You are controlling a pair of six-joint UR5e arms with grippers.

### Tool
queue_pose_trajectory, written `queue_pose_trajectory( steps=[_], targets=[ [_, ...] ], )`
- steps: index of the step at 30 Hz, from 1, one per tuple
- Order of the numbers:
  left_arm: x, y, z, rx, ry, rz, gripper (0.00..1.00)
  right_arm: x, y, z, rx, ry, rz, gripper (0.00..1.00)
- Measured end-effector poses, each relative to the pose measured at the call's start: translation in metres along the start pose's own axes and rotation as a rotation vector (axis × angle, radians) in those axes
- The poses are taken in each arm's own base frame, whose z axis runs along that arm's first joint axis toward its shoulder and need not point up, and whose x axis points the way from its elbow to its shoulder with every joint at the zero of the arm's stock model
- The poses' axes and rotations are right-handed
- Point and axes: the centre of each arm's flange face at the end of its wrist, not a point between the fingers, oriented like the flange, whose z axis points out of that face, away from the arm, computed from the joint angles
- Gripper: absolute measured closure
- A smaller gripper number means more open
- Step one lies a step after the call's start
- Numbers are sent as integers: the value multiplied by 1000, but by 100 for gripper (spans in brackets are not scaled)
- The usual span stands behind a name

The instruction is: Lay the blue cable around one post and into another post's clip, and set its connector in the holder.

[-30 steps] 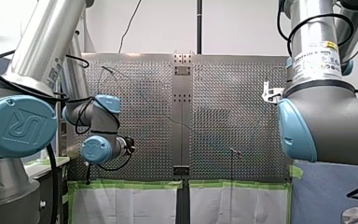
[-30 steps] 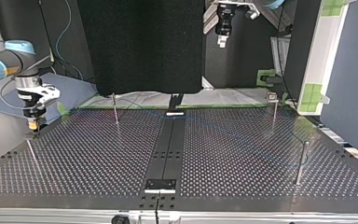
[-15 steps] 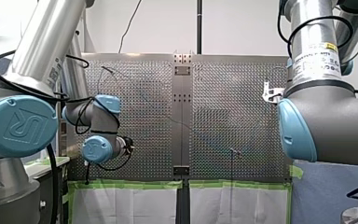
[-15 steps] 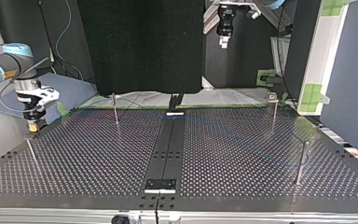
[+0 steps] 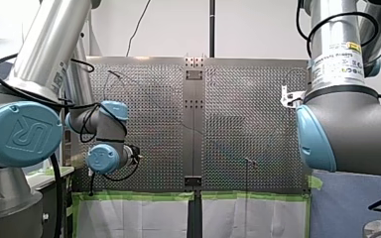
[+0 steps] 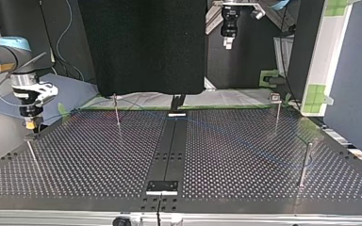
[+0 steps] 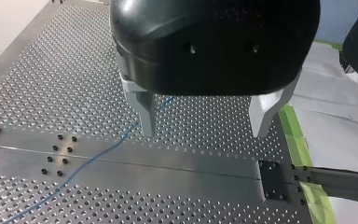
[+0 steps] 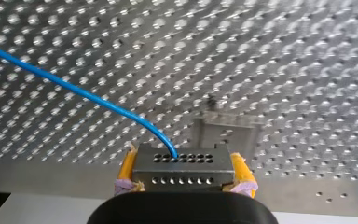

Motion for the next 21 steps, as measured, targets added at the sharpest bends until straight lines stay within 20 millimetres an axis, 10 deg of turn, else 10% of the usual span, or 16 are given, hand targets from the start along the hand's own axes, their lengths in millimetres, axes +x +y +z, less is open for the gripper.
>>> queue_pose_trajectory(
  steps=[21],
  targets=[
    [2,3,0,-9,20,11,0,11,25,6,-2,34,91,100]
  ],
)
